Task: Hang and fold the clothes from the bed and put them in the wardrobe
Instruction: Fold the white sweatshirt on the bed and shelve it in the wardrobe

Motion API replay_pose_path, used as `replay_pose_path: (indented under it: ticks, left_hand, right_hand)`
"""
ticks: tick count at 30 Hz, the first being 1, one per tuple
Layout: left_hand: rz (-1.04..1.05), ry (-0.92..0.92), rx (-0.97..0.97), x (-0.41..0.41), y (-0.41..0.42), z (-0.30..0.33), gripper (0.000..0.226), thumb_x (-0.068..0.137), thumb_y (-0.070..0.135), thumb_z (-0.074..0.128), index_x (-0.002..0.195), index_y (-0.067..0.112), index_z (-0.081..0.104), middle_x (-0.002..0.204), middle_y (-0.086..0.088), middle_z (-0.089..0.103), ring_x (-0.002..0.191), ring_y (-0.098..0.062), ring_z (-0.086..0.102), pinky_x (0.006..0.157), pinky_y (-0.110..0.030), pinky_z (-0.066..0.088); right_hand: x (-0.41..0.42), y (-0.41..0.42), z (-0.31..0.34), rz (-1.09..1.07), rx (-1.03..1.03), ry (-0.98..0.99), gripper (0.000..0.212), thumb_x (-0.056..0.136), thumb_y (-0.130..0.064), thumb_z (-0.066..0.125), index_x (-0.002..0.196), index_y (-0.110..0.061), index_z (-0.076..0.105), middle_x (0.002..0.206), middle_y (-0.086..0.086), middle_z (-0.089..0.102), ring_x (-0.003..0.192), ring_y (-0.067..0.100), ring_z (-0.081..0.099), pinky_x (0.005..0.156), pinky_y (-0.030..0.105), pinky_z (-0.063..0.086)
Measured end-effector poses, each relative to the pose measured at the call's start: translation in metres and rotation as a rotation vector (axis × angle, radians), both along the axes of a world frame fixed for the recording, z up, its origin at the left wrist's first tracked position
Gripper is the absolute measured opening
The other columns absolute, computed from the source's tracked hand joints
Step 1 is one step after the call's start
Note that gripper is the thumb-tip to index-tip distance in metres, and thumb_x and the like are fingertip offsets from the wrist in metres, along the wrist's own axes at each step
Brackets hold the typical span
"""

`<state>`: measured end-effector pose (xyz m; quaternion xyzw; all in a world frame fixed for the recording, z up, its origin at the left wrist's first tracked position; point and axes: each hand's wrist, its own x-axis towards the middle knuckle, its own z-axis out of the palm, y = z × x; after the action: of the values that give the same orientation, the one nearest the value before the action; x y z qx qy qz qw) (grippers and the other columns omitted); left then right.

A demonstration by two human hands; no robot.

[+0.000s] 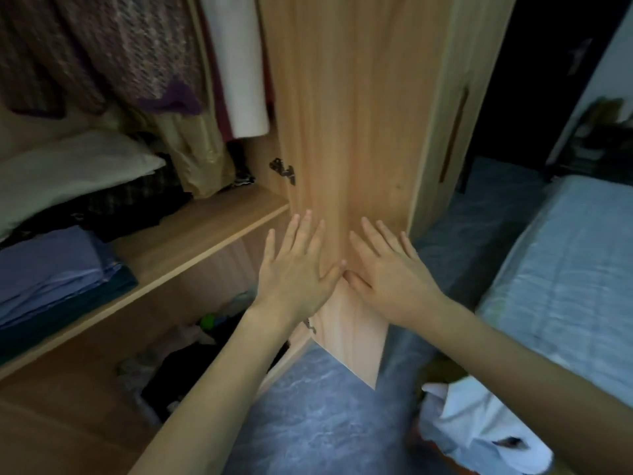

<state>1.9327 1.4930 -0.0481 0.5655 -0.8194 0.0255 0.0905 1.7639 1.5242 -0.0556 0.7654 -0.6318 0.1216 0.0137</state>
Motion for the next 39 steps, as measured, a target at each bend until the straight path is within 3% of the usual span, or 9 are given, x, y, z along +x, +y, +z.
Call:
replay_pose_path:
  ticks: [7, 11, 20, 26, 39]
  left_hand:
    - [-0.227, 0.033, 0.035, -0.120, 0.037, -0.016, 0.074, 0.097, 0.065, 0.019, 0.156, 0.026, -0.002, 0.163, 0.004, -0.016, 0.148, -0.012, -0.017, 0.116, -0.041, -0.012]
    - [-0.347, 0.028, 0.037, -0.179, 0.058, -0.021, 0.074, 0.096, 0.066, 0.019, 0.156, 0.026, -0.001, 0.163, 0.003, -0.016, 0.149, -0.012, -0.016, 0.118, -0.043, -0.008]
    - [-0.656, -0.097, 0.092, -0.310, 0.101, -0.029, 0.075, 0.096, 0.067, 0.016, 0.156, 0.027, -0.007, 0.161, 0.004, -0.021, 0.148, -0.014, -0.020, 0.120, -0.048, -0.009]
    - [-0.898, -0.141, 0.055, -0.380, 0.117, -0.048, 0.075, 0.096, 0.066, 0.014, 0.155, 0.027, -0.009, 0.161, 0.003, -0.023, 0.147, -0.014, -0.022, 0.116, -0.044, -0.015]
    - [-1.346, -0.182, 0.090, -0.473, 0.156, -0.067, 0.075, 0.097, 0.065, 0.016, 0.156, 0.024, -0.007, 0.160, 0.002, -0.024, 0.147, -0.015, -0.022, 0.119, -0.048, -0.011]
  right_hand:
    - [-0.111, 0.065, -0.007, -0.192, 0.031, -0.013, 0.067, 0.097, -0.055, 0.021, 0.154, -0.021, 0.017, 0.163, 0.003, 0.000, 0.150, 0.022, -0.002, 0.120, 0.047, 0.003]
    - [-0.170, 0.102, -0.017, -0.326, 0.052, -0.009, 0.066, 0.099, -0.053, 0.032, 0.155, -0.022, 0.014, 0.163, 0.003, -0.004, 0.150, 0.023, -0.004, 0.120, 0.047, 0.003]
    - [-0.278, 0.193, -0.032, -0.716, 0.091, -0.058, 0.068, 0.099, -0.051, 0.034, 0.154, -0.020, 0.012, 0.163, 0.006, -0.005, 0.150, 0.025, -0.005, 0.120, 0.049, 0.002]
    - [-0.314, 0.241, -0.040, -0.960, 0.115, -0.085, 0.068, 0.100, -0.048, 0.036, 0.155, -0.017, 0.011, 0.163, 0.007, -0.005, 0.150, 0.027, -0.005, 0.120, 0.049, 0.001]
    - [-0.325, 0.308, -0.055, -1.402, 0.173, -0.095, 0.069, 0.100, -0.050, 0.034, 0.155, -0.017, 0.010, 0.163, 0.006, -0.007, 0.150, 0.026, -0.005, 0.121, 0.049, 0.003]
